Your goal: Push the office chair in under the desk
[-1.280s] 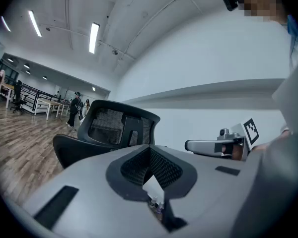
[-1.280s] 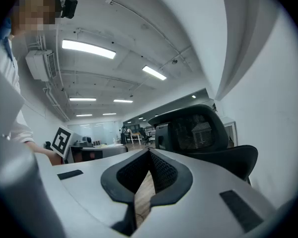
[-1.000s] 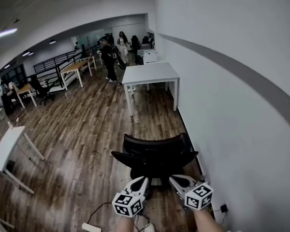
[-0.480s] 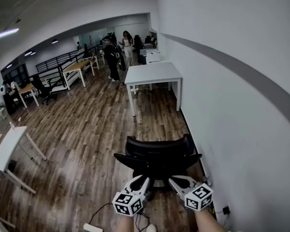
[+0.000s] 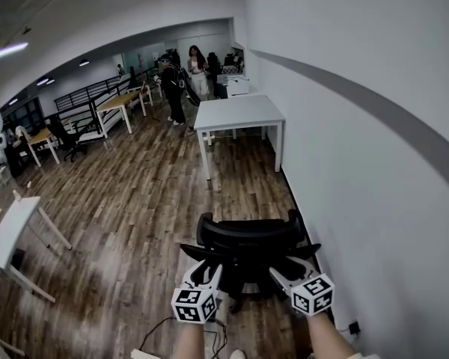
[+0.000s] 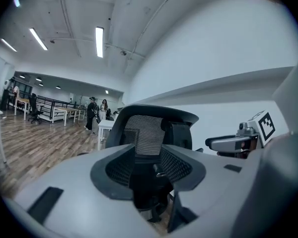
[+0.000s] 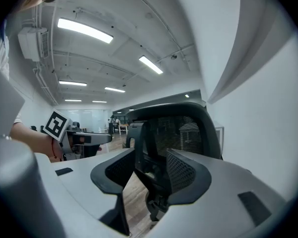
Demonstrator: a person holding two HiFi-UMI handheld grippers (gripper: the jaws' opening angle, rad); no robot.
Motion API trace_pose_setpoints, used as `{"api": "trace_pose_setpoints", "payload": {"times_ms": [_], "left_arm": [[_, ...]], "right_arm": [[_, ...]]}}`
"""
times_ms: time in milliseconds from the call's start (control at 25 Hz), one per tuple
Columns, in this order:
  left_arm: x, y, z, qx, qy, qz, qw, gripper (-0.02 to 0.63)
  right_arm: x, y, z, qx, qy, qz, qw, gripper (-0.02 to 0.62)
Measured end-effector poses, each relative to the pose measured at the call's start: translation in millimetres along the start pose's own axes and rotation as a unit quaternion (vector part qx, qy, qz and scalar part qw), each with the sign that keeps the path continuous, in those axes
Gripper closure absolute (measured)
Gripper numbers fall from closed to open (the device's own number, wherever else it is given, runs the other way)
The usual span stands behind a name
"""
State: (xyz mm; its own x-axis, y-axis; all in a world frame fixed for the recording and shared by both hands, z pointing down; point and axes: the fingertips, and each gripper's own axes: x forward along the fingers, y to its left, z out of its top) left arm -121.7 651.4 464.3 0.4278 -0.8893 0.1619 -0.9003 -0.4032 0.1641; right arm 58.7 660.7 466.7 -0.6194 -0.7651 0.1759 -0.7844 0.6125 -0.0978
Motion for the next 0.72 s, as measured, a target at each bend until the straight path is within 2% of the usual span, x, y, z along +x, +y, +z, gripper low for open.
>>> {"api": "trace_pose_setpoints", "payload": {"times_ms": [200,360,720], "left_arm": [[22.2,39.6,17.0,0.016,0.018,0.033,0.9992,0.432],[41.6,60.0,23.1,0.029,0.033,0.041,0.9982,0.421],[79.5,81.3,24.2,0.047,0.065,0.039,0.996,0.404]], "right_arm": [[9.5,-53.6,11.4,0.001,0.013,-0.078,0.997,0.388],[15.1,-91.9,15.3,0.007,0.022,-0.13,0.991,0.376],[30.8,-127.3,20.3,0.018,0.025,-0.182,0.983,0.357]]}}
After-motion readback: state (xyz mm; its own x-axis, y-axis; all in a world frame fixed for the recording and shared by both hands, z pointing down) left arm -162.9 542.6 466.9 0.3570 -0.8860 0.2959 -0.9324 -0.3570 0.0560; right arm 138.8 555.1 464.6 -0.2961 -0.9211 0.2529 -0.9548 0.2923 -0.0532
